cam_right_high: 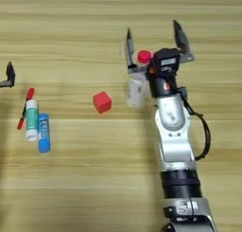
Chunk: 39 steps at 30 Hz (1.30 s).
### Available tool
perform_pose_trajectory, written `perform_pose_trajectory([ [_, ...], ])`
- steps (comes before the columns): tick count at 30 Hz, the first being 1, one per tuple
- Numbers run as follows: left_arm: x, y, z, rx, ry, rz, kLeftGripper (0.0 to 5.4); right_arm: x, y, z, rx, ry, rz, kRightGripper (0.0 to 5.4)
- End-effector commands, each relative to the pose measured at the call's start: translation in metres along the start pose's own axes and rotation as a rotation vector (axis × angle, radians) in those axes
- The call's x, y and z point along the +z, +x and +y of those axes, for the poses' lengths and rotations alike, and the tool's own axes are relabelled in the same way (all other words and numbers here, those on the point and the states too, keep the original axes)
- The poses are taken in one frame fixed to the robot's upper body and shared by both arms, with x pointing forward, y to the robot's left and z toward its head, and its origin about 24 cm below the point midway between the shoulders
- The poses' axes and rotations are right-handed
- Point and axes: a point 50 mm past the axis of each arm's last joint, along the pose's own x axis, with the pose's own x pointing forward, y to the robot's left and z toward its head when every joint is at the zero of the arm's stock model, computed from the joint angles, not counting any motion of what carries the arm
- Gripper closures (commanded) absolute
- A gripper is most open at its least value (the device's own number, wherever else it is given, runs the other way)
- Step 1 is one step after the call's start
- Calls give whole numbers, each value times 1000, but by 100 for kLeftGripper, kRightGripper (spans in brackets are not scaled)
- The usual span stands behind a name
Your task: Move the objects on the table
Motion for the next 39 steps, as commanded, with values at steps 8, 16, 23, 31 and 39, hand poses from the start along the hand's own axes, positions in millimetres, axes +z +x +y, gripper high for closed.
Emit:
perform_pose_trajectory([
  [8, 3, 0, -4, -16, 0, -9, 0, -39, 7, -45, -237, -106, 235, 3],
  [16, 3, -1, -5, -20, 2, -7, 0, -52, 4, -51, -261, -126, 332, 3],
  [23, 3, -1, -6, -20, 2, -7, 0, -48, 6, -48, -245, -114, 300, 3],
  [31, 3, -1, -6, -22, 2, -7, 0, -66, 0, -53, -259, -159, 435, 3],
  [39, 2, -5, -8, -59, 26, 26, 0, -98, -13, -47, -238, 0, 693, 3],
])
